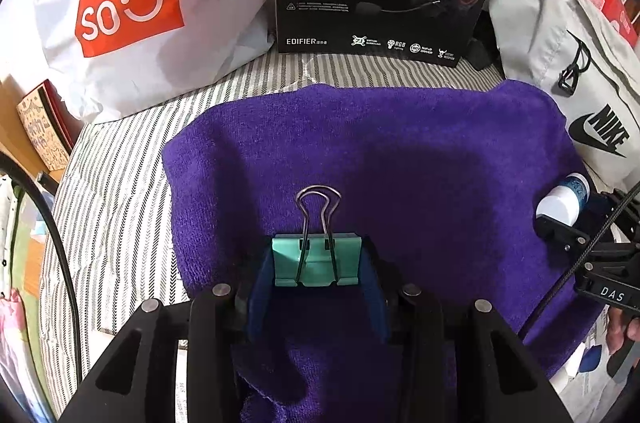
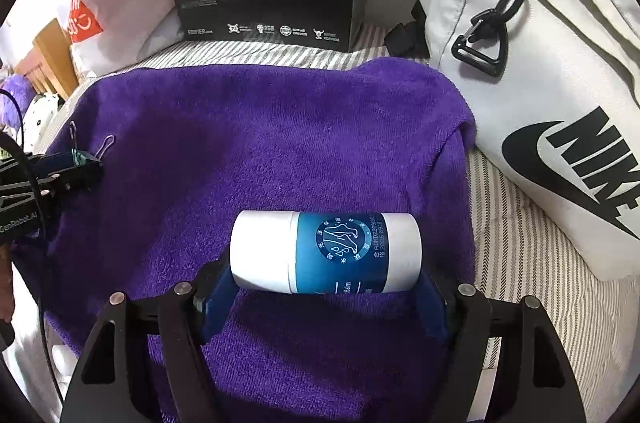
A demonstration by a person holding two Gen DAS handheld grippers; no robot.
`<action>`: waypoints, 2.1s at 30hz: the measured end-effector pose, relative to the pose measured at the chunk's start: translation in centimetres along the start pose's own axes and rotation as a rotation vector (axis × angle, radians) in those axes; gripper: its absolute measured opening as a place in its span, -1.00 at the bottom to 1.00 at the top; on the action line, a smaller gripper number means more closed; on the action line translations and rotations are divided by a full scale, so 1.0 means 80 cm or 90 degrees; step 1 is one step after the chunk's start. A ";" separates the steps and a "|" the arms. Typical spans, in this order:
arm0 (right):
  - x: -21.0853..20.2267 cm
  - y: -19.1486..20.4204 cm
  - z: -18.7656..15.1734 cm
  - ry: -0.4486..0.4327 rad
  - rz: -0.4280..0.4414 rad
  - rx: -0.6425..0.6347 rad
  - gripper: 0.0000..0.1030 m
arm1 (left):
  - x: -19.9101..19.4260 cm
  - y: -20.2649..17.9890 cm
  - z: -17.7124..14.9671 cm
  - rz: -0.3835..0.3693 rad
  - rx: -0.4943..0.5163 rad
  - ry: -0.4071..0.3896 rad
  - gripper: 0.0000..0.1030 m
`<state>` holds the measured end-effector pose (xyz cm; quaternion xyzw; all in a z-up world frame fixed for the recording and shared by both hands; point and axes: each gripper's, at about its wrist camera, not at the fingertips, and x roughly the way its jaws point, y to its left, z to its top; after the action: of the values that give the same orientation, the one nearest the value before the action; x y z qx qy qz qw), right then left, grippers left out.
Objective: Organize rigid objects
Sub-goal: 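Open the left tool to drop the clip while the right tool releases the bottle on the towel, then lower the left tool onto the clear plastic cup and close it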
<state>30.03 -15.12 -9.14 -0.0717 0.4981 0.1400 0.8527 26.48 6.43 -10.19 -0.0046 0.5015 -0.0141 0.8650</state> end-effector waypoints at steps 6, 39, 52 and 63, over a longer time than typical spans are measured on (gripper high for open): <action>-0.004 0.000 -0.007 0.021 0.007 -0.008 0.50 | -0.003 -0.005 -0.005 -0.019 0.010 0.009 0.23; -0.169 -0.024 -0.150 -0.017 0.020 0.111 0.58 | -0.156 -0.050 -0.145 -0.090 0.035 -0.032 0.30; -0.214 -0.039 -0.222 -0.026 0.049 0.178 0.58 | -0.128 -0.081 -0.196 -0.074 0.118 0.003 0.12; -0.203 -0.041 -0.233 -0.001 0.051 0.192 0.58 | -0.115 -0.091 -0.194 -0.099 0.161 0.008 -0.29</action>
<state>8.08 -25.83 -4.28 0.0770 0.5150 0.0974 0.8481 8.26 -0.49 -9.77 0.0655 0.4994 -0.1439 0.8518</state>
